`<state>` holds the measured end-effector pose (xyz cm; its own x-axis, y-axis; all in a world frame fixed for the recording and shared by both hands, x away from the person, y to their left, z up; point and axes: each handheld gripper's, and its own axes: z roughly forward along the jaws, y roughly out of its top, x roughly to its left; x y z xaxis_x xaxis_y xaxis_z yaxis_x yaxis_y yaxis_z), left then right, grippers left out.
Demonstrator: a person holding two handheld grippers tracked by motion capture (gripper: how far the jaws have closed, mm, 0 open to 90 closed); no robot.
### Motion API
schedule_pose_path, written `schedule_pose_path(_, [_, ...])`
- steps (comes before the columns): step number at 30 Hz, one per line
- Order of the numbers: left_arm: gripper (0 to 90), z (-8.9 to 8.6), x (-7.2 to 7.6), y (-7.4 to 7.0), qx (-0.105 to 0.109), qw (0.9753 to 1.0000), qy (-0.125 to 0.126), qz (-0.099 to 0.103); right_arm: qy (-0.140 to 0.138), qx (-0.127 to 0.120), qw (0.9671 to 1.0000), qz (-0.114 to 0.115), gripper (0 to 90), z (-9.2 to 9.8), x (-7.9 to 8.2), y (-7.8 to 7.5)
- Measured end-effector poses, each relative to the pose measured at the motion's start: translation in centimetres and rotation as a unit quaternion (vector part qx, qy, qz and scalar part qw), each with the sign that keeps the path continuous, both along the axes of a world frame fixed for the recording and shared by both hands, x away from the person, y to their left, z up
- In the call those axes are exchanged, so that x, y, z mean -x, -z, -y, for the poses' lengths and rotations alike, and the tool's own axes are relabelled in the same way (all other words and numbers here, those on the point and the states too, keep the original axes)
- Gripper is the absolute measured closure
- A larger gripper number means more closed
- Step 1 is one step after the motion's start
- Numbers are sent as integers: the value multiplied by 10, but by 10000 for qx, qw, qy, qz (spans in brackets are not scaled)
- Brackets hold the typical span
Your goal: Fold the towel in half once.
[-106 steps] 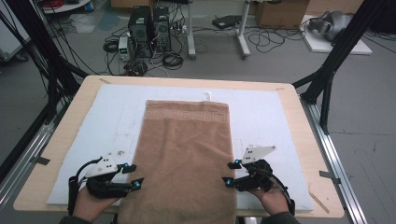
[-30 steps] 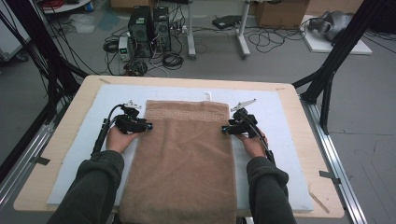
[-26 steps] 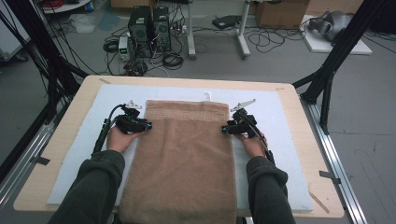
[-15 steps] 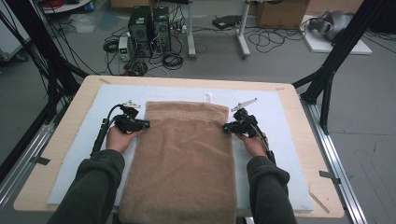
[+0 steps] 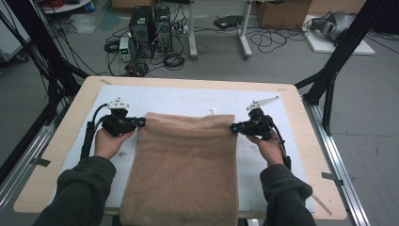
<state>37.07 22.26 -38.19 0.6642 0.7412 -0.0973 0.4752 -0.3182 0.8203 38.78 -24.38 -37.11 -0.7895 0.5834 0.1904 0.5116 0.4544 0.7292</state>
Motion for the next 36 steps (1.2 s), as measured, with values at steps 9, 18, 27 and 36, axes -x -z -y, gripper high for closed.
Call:
schedule_pose_path(9, [864,-6,87,22,-213,9986,447,170,-342,-162,9993,25,838,-6,77,21])
schedule_pose_path(18, [660,-21,105,46,284,9979,499,-301,-373,466,9981,-130,716,-12,104,49])
schedule_pose_path(27, [498,-5,56,27,71,9998,171,-103,-207,398,9990,-18,503,-22,55,34])
schedule_pose_path(36, [593,2,19,56,-380,9962,-60,-777,100,422,9979,-482,534,-33,14,64])
